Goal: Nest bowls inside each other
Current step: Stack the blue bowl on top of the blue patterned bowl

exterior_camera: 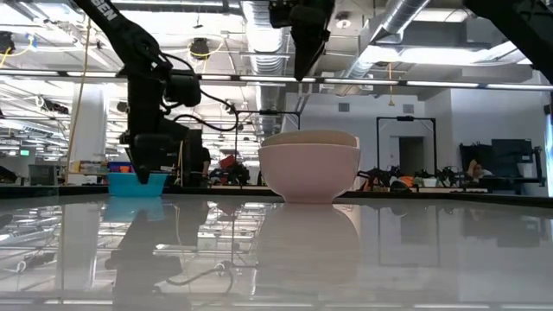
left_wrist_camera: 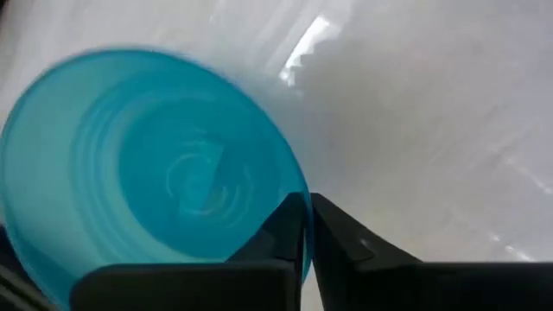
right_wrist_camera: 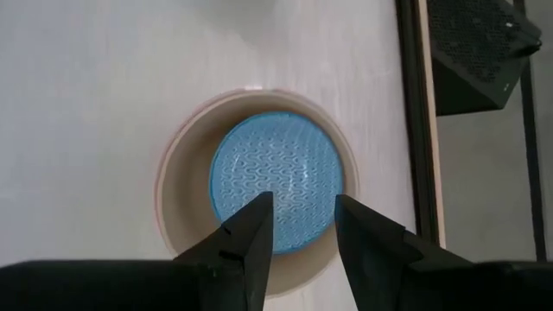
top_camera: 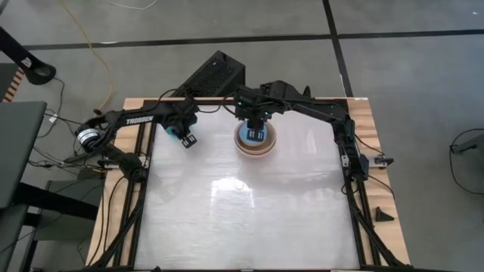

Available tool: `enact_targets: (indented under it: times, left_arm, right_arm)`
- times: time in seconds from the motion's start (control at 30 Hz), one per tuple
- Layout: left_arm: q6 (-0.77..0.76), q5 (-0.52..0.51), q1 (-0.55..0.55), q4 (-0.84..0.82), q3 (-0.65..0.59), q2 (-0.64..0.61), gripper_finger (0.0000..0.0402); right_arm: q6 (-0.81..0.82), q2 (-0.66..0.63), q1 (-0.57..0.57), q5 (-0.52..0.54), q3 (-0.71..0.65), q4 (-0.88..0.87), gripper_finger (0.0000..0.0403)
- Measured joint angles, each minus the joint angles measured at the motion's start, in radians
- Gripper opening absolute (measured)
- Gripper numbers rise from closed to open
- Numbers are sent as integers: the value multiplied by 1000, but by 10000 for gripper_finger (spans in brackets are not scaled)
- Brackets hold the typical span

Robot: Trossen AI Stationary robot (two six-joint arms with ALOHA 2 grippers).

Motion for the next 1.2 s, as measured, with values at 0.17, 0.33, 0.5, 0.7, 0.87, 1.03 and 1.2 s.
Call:
enact_targets:
  times: [0.17,0.33,0.5,0.7,0.87,1.03,1.2]
  left_arm:
    - [2,103,-120,-27,0,-19,1]
    - [-57,112,-411,-51,0,-47,0]
    - [-167,113,-752,17,-1,-50,0]
    - [-177,87,-1016,320,2,-49,0]
    - [-119,61,-1039,402,94,-17,0]
    - [2,69,-1019,383,239,137,0]
    - [127,73,-1011,238,453,348,0]
  right_arm:
    - [-22,-18,3,-35,-56,-41,157]
    - [28,-147,-16,-38,-247,-2,151]
    - [139,-402,0,-35,-592,158,145]
    - [325,-761,144,-33,-1052,470,145]
    - [505,-978,313,-16,-1324,671,145]
    - [664,-1084,493,113,-1457,747,145]
    - [759,-1102,641,229,-1490,770,145]
